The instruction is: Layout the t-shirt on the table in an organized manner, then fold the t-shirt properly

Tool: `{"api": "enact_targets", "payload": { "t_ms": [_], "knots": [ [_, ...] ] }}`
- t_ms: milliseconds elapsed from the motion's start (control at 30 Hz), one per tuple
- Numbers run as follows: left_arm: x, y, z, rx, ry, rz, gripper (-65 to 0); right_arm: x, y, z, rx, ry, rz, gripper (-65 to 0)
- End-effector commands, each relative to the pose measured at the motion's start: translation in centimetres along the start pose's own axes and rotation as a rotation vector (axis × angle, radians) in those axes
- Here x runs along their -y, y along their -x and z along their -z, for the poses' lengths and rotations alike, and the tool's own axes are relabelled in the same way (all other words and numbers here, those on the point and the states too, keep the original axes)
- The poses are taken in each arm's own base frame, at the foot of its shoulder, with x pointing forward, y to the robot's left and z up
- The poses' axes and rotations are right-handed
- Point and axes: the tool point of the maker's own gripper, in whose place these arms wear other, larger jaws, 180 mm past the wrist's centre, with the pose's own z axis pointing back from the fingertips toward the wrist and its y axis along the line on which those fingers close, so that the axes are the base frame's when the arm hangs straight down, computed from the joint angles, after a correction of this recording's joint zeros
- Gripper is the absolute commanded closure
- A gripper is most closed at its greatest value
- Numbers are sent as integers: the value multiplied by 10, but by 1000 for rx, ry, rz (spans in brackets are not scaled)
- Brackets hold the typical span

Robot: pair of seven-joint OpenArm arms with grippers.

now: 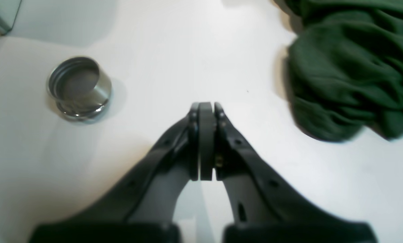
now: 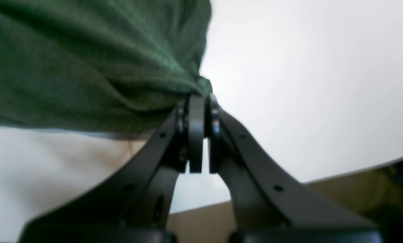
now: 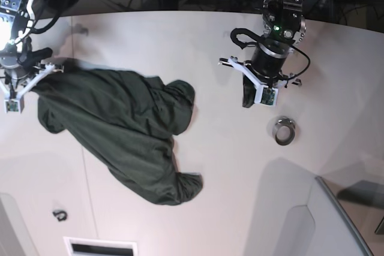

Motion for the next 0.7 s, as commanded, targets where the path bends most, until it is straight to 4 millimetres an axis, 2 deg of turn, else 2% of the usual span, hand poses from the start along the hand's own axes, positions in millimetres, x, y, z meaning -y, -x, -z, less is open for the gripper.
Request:
{"api": "enact_targets", "payload": {
  "t_ms": [0, 100, 200, 267, 300, 367, 433, 500, 567, 667],
  "knots": [
    [-1, -10, 3, 34, -2, 2, 0, 2, -1, 6, 4, 0, 10, -6],
    [0, -3, 9, 12, 2, -6, 0, -7, 24, 25, -83, -31, 31, -6],
    [27, -9, 21, 20, 73, 16, 0, -18, 44, 32, -143, -59, 49, -12],
    [50, -19, 29, 38, 135, 42, 0, -20, 46, 32, -147, -62, 52, -71],
    [64, -24, 33, 47, 169, 54, 0, -19, 42, 31, -135, -59, 50, -134],
    [88, -40, 43, 77, 222, 54, 0, -15, 27, 26, -91, -47, 49, -255],
    [110, -57, 57, 98, 260, 47, 0, -8, -7, 17, 2, -25, 43, -387],
    [132, -66, 75, 92, 288, 32, 0, 3, -42, 11, 85, 1, 28, -477],
    [149, -62, 92, 51, 315, 23, 0, 13, -74, 15, 137, 13, 29, -488],
    [166, -35, 112, -52, 352, 60, 0, 22, -105, 45, 131, -2, 67, -488]
  ]
}}
